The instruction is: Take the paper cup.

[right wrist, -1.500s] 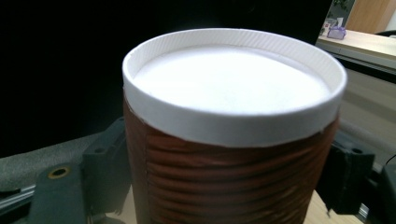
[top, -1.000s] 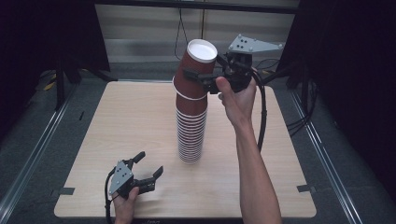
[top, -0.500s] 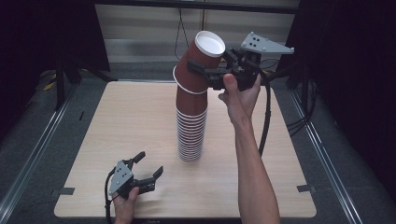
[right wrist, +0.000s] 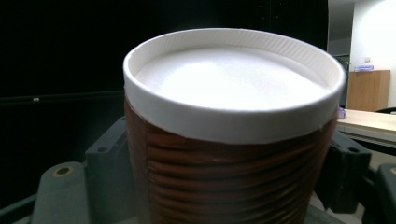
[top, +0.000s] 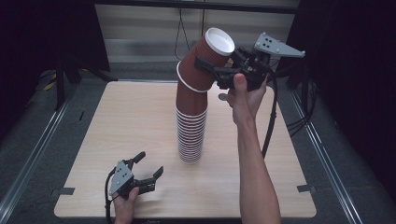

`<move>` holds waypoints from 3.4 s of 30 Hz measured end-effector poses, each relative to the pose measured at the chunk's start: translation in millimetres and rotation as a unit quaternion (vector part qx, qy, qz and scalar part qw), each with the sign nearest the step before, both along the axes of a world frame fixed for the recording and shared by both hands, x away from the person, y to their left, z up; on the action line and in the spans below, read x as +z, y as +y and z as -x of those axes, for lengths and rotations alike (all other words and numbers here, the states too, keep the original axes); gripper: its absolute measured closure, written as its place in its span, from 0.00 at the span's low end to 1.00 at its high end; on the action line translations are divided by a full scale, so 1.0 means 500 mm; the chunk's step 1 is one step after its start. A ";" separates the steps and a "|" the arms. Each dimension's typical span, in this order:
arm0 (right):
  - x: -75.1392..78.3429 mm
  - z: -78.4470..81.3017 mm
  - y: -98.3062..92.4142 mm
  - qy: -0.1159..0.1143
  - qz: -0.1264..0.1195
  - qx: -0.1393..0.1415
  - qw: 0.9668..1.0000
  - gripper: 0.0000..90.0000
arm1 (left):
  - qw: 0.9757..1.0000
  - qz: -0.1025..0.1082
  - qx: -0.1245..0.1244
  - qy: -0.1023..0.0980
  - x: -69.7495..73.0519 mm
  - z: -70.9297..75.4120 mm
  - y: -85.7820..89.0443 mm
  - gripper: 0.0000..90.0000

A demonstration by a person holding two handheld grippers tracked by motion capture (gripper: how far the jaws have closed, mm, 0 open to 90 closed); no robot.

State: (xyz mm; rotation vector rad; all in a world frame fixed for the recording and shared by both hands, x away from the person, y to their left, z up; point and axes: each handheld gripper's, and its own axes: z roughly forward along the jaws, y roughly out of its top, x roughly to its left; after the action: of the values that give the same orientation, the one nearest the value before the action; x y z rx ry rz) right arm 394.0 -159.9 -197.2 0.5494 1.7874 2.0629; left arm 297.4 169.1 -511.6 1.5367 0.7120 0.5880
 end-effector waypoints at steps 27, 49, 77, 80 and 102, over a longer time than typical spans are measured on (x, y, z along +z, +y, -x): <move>-0.014 0.064 -0.102 -0.002 -0.002 -0.032 0.999 0.23 | 1.000 -0.002 -0.002 -0.001 0.000 0.000 0.000 0.17; -0.119 0.079 -0.153 0.053 0.024 -0.061 0.996 0.23 | 1.000 -0.008 -0.009 0.006 0.001 -0.002 -0.004 0.17; -0.274 0.139 -0.132 0.105 0.053 -0.052 0.992 0.23 | 0.995 -0.031 -0.087 0.025 0.054 -0.018 -0.022 0.17; -0.290 0.144 -0.130 0.110 0.059 -0.046 0.991 0.23 | 0.995 -0.033 -0.093 0.023 0.059 -0.014 -0.026 0.17; -0.412 0.150 -0.063 0.145 0.082 0.033 0.985 0.23 | 0.986 -0.028 -0.163 0.025 0.054 -0.003 -0.071 0.17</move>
State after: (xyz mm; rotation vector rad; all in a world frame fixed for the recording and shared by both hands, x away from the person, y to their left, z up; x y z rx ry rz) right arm 319.1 -191.3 -403.0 0.7857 2.1434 1.9324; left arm 299.1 133.4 -484.7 1.6814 0.4695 0.3266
